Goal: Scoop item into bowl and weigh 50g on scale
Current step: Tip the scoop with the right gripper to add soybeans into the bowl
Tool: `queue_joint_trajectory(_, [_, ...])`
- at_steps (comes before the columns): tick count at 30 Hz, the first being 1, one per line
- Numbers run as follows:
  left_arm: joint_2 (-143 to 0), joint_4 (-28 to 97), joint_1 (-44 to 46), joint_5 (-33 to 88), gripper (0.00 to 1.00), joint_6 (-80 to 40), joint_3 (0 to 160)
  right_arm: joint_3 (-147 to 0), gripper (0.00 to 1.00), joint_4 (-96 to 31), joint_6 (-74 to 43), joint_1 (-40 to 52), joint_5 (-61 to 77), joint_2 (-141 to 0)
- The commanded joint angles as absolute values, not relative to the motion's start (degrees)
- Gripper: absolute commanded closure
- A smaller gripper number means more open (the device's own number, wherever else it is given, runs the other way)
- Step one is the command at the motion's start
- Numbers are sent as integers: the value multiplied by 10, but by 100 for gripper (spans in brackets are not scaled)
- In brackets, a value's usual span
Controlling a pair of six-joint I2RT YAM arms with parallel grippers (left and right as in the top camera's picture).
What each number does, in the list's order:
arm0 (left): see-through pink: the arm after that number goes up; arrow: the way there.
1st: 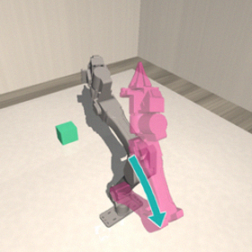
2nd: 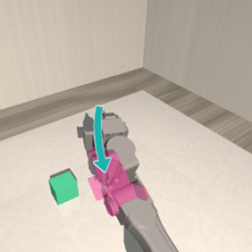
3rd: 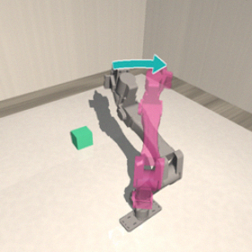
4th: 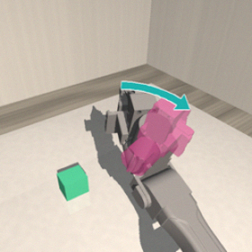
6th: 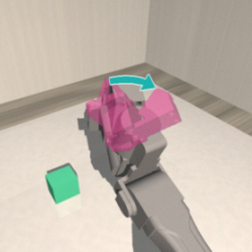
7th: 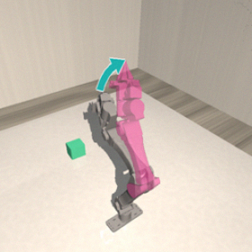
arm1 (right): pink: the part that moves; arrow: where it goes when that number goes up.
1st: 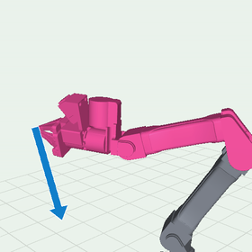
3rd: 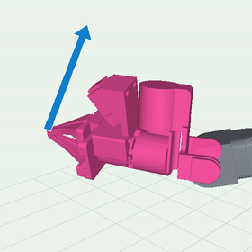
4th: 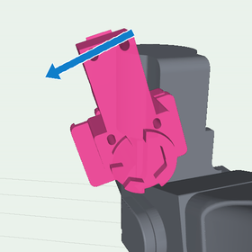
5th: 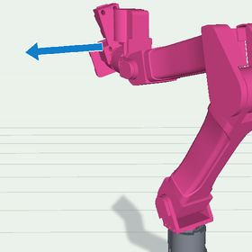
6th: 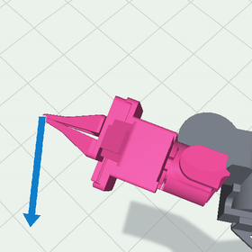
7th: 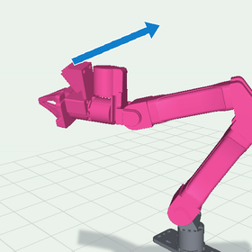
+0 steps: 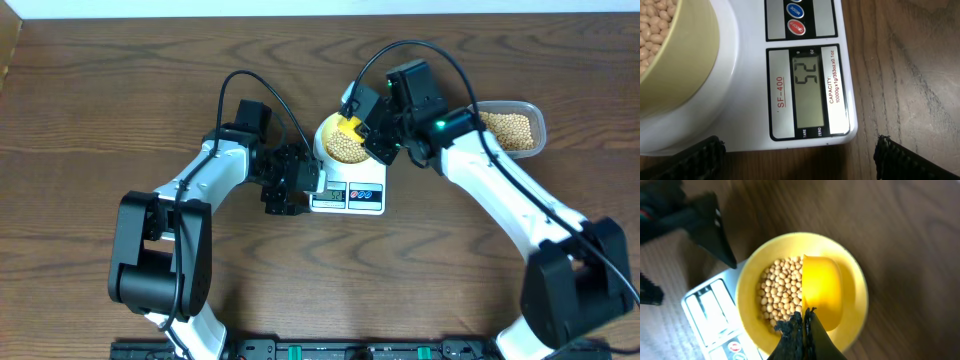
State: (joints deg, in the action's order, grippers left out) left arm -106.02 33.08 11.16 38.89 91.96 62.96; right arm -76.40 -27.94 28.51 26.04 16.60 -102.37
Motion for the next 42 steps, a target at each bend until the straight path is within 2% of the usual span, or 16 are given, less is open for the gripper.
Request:
queue_joint_trajectory(1, [-1069,333,112,399,3,928,624,-760,99,-272,294,263,162,-1047])
queue_joint_trajectory(13, [-1069,333,112,399,2,928,624,-760,99,-308,227,261,291,-1046])
queue_joint_trajectory(19, [-1069,333,112,399,2,928,624,-761,99,-321,227,251,291,-1030])
queue_joint_trajectory(29, [-1069,333,112,399,2,928,624,-761,99,-260,229,221,290,-990])
queue_joint_trajectory(34, [-1069,333,112,399,2,928,624,-761,99,-274,262,222,287,-991])
queue_joint_trajectory(42, [-1069,333,112,399,2,928,624,-761,99,-277,314,222,192,-1027])
